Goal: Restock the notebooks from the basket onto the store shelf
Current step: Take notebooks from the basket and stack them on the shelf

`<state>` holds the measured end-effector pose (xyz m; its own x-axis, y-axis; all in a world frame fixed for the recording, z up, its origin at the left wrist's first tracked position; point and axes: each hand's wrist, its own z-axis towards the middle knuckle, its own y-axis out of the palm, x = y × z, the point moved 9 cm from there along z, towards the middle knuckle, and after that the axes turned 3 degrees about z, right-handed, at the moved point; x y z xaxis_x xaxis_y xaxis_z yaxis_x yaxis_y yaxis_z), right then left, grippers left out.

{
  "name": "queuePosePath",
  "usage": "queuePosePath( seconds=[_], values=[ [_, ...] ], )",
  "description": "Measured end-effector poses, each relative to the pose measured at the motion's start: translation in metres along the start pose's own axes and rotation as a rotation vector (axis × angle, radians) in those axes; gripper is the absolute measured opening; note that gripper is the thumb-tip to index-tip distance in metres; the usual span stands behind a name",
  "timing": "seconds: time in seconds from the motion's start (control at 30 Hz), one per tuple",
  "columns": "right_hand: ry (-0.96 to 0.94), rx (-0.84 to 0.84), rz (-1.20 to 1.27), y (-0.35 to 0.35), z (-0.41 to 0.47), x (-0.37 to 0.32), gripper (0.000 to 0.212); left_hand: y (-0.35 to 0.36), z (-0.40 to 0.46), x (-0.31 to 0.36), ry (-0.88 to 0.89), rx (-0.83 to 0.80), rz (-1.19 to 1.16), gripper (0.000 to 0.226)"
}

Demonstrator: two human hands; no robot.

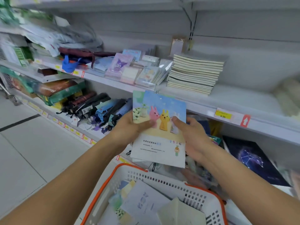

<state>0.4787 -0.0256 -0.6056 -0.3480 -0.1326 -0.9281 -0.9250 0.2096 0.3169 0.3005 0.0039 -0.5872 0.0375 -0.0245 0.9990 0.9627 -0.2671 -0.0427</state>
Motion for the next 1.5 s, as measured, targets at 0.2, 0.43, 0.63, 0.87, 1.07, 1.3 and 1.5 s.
queuePosePath(
  seconds=[0.2, 0.43, 0.63, 0.87, 1.07, 1.3, 1.5],
  values=[
    [0.037, -0.404, -0.304, 0.01, -0.035, -0.025, 0.029, 0.01, 0.011, 0.027, 0.085, 0.088, -0.089, 0.023],
    [-0.181, -0.258, -0.159, -0.006, -0.045, -0.077, 0.025, 0.041, 0.027, 0.065, 0.14, 0.035, -0.226, 0.031],
    [-0.194, -0.044, 0.159, -0.018, 0.013, -0.174, 0.025, 0.033, 0.052, 0.083, 0.153, 0.05, -0.337, 0.034],
    [-0.064, 0.073, -0.059, -0.04, 0.112, -0.25, 0.01, 0.029, 0.069, 0.066, 0.08, 0.074, -0.254, 0.024],
    [-0.134, 0.222, -0.602, -0.066, 0.129, -0.271, 0.019, 0.025, 0.075, 0.06, 0.056, 0.089, -0.244, 0.017],
    [-0.227, 0.344, -1.22, -0.063, 0.137, -0.282, 0.057, 0.029, 0.07, 0.052, 0.017, 0.096, -0.196, 0.017],
    [-0.29, 0.408, -1.422, -0.054, 0.157, -0.288, 0.072, 0.026, 0.068, 0.047, -0.013, 0.116, -0.171, 0.021]
  ],
)
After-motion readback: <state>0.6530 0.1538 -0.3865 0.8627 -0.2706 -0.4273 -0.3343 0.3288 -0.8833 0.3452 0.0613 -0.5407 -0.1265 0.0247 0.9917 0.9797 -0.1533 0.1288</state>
